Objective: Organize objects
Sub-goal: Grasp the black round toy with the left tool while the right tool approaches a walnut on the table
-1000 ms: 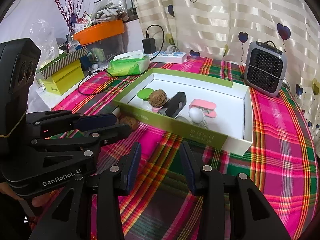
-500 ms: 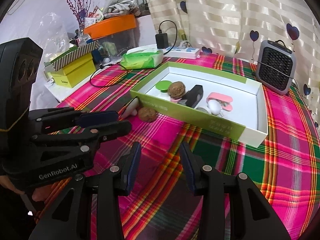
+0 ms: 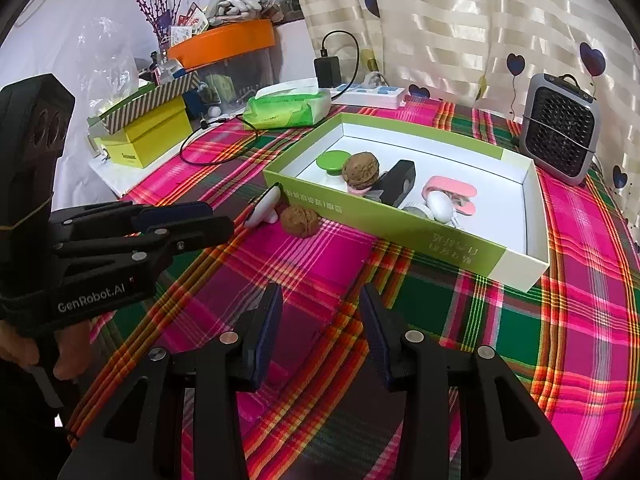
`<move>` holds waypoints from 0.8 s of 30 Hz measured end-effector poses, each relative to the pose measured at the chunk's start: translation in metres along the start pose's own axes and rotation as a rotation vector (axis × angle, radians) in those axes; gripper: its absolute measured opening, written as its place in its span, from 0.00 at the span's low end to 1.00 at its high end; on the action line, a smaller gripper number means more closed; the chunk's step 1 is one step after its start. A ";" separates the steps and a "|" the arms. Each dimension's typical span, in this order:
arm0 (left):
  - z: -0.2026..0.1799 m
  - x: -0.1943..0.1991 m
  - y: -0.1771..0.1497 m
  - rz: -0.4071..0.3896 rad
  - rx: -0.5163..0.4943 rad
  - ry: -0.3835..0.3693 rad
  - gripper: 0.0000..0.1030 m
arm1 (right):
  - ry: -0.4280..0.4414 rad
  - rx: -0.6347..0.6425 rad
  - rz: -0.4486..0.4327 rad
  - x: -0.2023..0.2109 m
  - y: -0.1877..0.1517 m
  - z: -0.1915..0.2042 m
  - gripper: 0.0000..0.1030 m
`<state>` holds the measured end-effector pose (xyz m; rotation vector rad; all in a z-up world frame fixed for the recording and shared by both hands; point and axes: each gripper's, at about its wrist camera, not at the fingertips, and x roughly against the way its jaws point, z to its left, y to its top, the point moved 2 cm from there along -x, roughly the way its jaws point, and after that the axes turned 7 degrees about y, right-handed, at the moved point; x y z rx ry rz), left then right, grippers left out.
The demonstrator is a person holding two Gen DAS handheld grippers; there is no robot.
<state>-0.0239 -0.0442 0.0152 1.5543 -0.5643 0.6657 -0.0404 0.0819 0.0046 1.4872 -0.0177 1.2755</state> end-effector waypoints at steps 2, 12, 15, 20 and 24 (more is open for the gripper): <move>0.002 -0.004 0.001 0.009 -0.002 0.003 0.27 | -0.002 -0.002 0.004 -0.001 0.000 -0.001 0.40; 0.001 -0.020 0.004 0.041 -0.019 -0.021 0.32 | -0.001 -0.008 0.010 -0.005 0.003 -0.004 0.40; 0.002 -0.022 0.006 0.042 -0.012 -0.014 0.33 | 0.001 -0.010 0.010 -0.006 0.004 -0.005 0.40; 0.005 -0.033 0.009 0.052 -0.009 -0.013 0.33 | 0.005 -0.012 0.016 -0.009 0.004 -0.006 0.40; 0.010 -0.042 0.012 0.059 0.004 -0.004 0.33 | 0.008 -0.014 0.020 -0.011 0.004 -0.008 0.40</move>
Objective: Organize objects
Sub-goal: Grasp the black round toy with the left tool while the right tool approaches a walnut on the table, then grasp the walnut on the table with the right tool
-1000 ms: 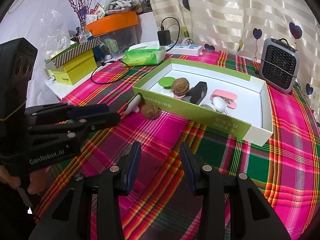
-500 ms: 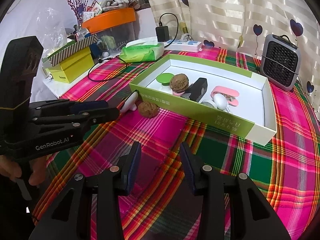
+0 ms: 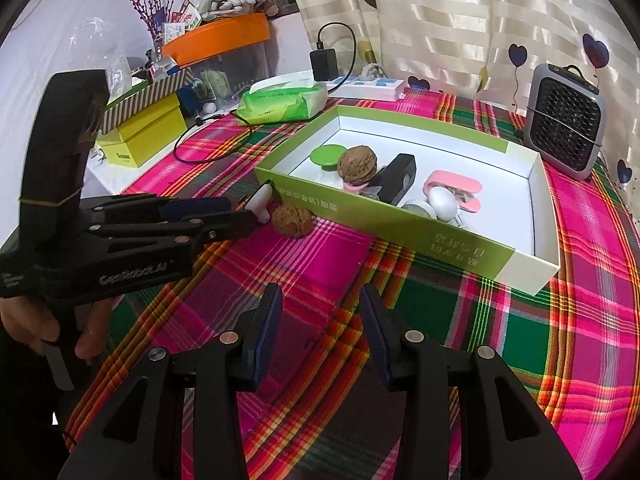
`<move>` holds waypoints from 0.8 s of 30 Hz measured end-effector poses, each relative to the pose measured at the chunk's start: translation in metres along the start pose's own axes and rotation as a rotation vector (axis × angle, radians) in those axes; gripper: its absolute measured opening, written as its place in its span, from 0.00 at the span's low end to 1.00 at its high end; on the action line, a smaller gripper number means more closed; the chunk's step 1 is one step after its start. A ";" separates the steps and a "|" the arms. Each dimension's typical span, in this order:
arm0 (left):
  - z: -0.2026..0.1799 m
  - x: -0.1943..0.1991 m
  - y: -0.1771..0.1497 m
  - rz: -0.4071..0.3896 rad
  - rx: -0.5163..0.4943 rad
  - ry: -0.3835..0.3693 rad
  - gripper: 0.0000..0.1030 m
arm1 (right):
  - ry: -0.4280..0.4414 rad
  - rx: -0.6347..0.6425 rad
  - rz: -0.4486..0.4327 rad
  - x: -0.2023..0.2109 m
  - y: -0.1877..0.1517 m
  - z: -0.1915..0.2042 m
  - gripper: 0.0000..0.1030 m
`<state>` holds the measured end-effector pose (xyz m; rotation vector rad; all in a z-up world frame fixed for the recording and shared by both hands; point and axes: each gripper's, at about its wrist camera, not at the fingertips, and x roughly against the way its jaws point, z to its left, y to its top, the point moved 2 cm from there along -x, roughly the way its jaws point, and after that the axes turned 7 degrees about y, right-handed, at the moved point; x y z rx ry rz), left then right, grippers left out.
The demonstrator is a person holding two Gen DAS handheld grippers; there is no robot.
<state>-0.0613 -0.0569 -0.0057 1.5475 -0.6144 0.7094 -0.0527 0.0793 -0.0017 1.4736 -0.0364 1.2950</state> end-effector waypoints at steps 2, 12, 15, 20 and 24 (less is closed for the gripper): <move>0.001 -0.003 0.001 0.001 0.003 0.001 0.33 | 0.002 -0.001 0.001 -0.001 0.000 -0.001 0.40; -0.004 -0.012 0.006 0.010 -0.025 0.022 0.33 | -0.002 0.011 0.015 -0.006 0.003 0.001 0.40; -0.001 -0.012 0.007 -0.006 -0.025 0.033 0.28 | -0.008 0.013 0.019 -0.008 0.004 0.002 0.40; 0.002 -0.010 0.007 -0.022 -0.017 0.029 0.28 | -0.014 0.020 0.026 -0.013 0.008 0.004 0.40; 0.009 -0.003 0.007 -0.044 -0.005 0.052 0.28 | -0.013 0.030 0.024 -0.017 0.013 0.008 0.40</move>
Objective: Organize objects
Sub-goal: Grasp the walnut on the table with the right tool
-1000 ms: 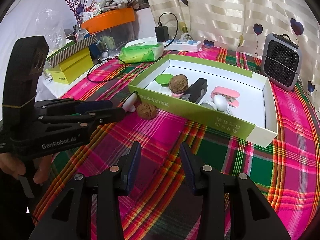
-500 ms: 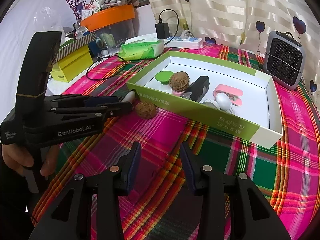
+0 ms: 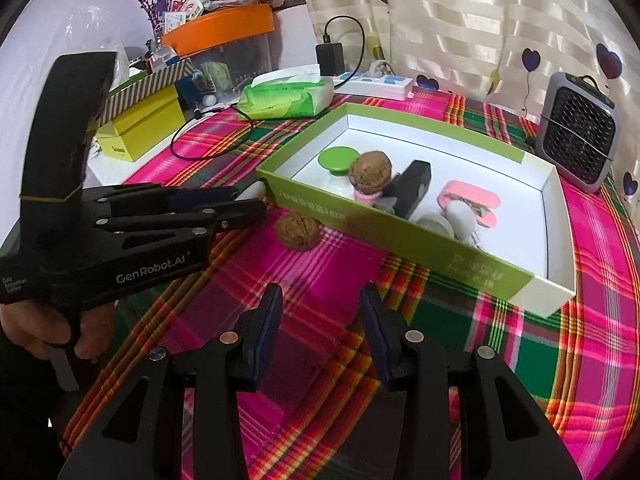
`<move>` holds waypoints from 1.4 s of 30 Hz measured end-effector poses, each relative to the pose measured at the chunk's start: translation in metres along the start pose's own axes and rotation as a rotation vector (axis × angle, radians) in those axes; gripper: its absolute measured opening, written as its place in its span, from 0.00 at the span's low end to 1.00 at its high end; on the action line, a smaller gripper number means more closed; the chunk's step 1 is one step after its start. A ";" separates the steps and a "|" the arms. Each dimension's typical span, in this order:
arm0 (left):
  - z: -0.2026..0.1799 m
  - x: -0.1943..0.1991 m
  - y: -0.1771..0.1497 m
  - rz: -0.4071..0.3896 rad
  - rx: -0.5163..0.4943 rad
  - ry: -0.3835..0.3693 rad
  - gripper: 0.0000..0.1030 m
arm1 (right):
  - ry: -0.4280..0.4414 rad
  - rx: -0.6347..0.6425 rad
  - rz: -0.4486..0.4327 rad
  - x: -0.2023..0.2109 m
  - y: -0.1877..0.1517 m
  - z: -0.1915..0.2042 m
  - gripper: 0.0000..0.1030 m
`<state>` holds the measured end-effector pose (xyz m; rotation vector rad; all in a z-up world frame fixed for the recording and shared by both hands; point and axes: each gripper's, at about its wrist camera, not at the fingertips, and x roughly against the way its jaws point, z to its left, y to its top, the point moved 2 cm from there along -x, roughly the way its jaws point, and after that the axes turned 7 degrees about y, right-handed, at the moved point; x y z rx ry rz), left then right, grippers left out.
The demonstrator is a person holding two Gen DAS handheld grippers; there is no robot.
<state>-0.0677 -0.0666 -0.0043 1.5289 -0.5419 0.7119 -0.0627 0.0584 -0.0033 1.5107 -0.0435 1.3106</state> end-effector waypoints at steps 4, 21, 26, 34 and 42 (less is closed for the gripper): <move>0.006 0.004 -0.001 -0.004 0.017 -0.002 0.28 | 0.008 -0.001 0.003 -0.007 0.006 0.002 0.40; 0.015 0.007 -0.005 0.002 0.031 0.016 0.28 | 0.038 -0.009 0.035 -0.041 0.026 0.010 0.40; 0.018 0.007 -0.006 0.002 0.042 0.014 0.28 | 0.039 -0.017 0.029 -0.044 0.031 0.008 0.38; 0.018 0.007 -0.006 0.002 0.041 0.017 0.28 | 0.029 -0.014 0.032 -0.046 0.033 0.009 0.31; 0.013 0.007 -0.007 0.000 0.031 0.015 0.28 | 0.022 -0.014 0.035 -0.040 0.028 0.011 0.31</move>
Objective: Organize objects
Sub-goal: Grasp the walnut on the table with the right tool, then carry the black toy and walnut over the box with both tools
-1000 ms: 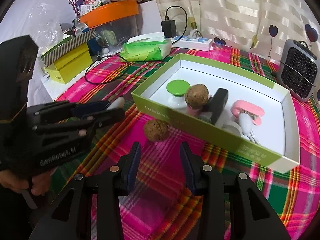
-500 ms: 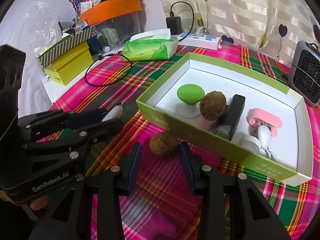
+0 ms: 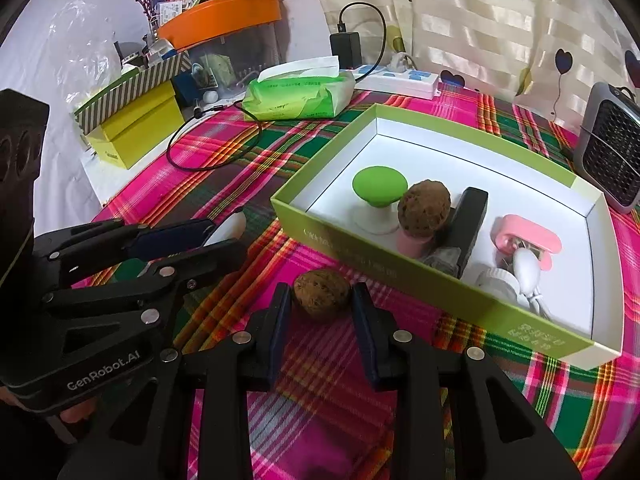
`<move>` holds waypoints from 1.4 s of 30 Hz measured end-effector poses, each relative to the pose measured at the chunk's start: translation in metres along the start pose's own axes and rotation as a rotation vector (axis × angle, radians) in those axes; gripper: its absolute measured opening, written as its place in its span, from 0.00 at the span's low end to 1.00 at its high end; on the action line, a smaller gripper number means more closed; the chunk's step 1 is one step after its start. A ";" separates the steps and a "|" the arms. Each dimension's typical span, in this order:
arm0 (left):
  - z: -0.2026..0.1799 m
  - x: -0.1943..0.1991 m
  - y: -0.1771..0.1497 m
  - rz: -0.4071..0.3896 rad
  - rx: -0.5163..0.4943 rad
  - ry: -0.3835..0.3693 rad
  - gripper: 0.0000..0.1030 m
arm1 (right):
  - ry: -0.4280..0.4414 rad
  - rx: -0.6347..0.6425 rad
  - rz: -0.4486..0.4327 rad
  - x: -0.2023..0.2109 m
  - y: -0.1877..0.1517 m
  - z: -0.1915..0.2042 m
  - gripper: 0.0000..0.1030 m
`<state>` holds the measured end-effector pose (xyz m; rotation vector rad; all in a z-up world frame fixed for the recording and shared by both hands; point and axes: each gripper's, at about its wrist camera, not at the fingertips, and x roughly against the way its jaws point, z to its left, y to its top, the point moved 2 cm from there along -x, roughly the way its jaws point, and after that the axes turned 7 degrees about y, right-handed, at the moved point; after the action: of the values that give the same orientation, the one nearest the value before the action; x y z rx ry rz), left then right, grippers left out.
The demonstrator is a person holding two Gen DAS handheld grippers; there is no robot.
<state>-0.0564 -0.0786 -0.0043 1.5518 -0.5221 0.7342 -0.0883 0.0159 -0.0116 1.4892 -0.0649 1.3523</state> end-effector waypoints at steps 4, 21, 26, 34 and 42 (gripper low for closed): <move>-0.004 0.001 -0.001 0.004 -0.009 0.001 0.28 | -0.004 -0.003 -0.009 0.007 -0.004 0.000 0.31; -0.035 0.016 -0.012 0.011 -0.064 0.000 0.28 | -0.016 -0.035 -0.057 0.046 -0.027 -0.007 0.31; -0.050 0.020 -0.015 0.009 -0.084 -0.014 0.28 | -0.025 -0.044 -0.071 0.057 -0.033 -0.011 0.31; -0.070 0.027 -0.016 0.003 -0.109 -0.028 0.28 | -0.034 -0.057 -0.097 0.073 -0.042 -0.019 0.31; -0.081 0.030 -0.014 -0.003 -0.109 -0.044 0.28 | -0.038 -0.070 -0.112 0.080 -0.046 -0.026 0.31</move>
<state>-0.0376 0.0058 0.0084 1.4697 -0.5833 0.6600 -0.0482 0.0995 0.0129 1.4381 -0.0514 1.2204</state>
